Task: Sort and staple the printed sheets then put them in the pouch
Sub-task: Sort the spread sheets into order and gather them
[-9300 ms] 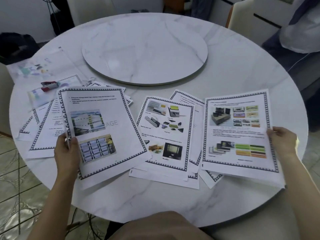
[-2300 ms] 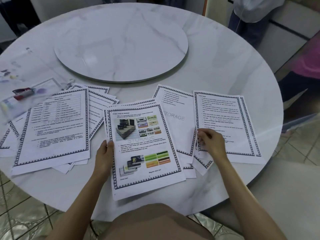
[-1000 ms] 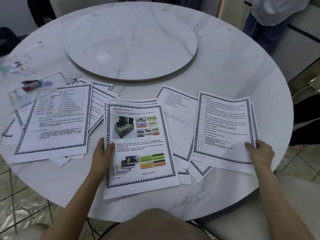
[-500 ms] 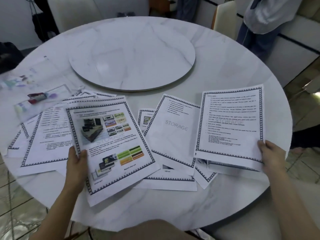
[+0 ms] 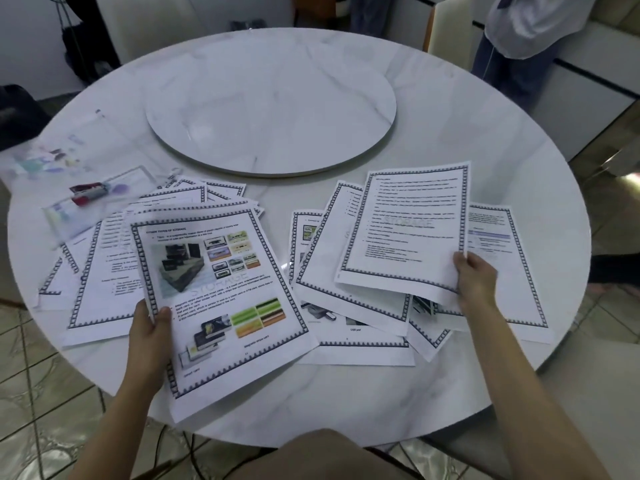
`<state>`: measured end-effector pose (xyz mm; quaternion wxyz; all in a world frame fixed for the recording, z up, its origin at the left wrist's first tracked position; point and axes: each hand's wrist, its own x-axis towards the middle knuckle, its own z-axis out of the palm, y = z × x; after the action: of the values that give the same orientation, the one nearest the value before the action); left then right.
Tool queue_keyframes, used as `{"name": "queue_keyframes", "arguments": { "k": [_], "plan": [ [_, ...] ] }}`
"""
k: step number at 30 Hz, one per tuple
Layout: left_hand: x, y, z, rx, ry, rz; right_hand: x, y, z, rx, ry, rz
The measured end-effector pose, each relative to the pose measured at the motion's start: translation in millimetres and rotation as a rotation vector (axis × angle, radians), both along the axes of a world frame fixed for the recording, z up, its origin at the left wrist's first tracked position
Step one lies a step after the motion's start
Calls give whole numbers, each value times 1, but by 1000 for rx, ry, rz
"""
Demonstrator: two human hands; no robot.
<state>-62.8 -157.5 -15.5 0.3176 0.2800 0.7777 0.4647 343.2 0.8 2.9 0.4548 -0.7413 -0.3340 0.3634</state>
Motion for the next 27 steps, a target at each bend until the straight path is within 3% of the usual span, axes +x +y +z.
{"name": "queue_keyframes", "arguments": {
  "k": [14,17,27],
  "plan": [
    [-15,10,19,102,4,-94,-75,-4,-19,-34,-211,331],
    [-9,18,16,98,-18,-128,-59,-7,-16,-13,-199,300],
    [42,41,7,53,-48,-176,60,-20,-7,-96,-430,137]
  ]
}}
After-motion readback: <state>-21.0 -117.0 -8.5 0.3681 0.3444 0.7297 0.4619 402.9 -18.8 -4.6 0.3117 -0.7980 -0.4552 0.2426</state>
